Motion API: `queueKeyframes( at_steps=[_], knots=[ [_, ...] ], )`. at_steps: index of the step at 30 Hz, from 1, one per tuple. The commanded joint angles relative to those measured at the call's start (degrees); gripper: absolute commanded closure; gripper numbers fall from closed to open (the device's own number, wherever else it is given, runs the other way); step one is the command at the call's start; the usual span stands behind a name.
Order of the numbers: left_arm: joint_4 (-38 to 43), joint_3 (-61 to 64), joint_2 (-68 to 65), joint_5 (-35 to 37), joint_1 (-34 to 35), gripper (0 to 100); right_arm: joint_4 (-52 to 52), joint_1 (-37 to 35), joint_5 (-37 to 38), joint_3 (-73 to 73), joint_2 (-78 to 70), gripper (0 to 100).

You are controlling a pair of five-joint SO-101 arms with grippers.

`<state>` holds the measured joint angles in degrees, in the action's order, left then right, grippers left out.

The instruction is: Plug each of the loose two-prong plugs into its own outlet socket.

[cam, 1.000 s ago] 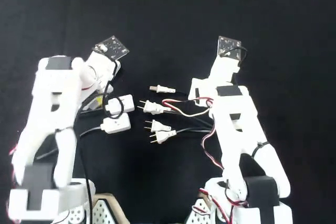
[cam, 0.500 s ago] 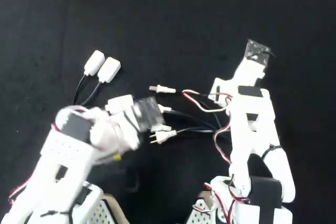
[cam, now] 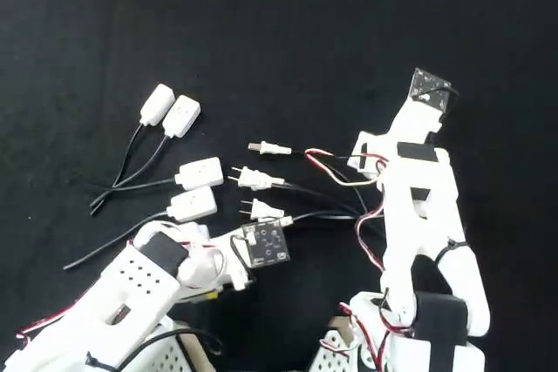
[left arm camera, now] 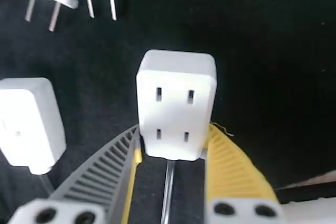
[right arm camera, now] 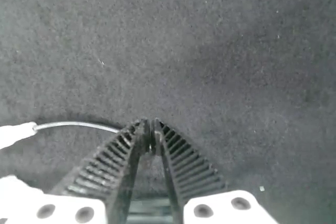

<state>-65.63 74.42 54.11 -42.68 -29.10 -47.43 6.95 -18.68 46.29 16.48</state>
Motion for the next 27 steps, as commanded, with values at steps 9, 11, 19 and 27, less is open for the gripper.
queueKeyframes(
  at_steps=[9, 11, 19, 27],
  knots=[
    [-2.7, -4.9, 1.7, 1.8, 10.2, 64, -17.2, -7.4, -14.1, -15.3, -0.1, 98.3],
    [-5.7, -8.1, 1.8, 4.4, 13.1, 64, -16.3, -12.0, -17.0, -15.9, -0.1, 98.2],
    [-16.8, -15.5, 11.4, 8.4, 28.9, 64, -19.6, -20.0, -31.9, -30.5, -12.3, 95.9],
    [-16.6, -5.4, 36.8, 8.4, 50.1, 64, -23.6, -22.1, -44.1, -47.4, -34.8, 72.4]
  ],
)
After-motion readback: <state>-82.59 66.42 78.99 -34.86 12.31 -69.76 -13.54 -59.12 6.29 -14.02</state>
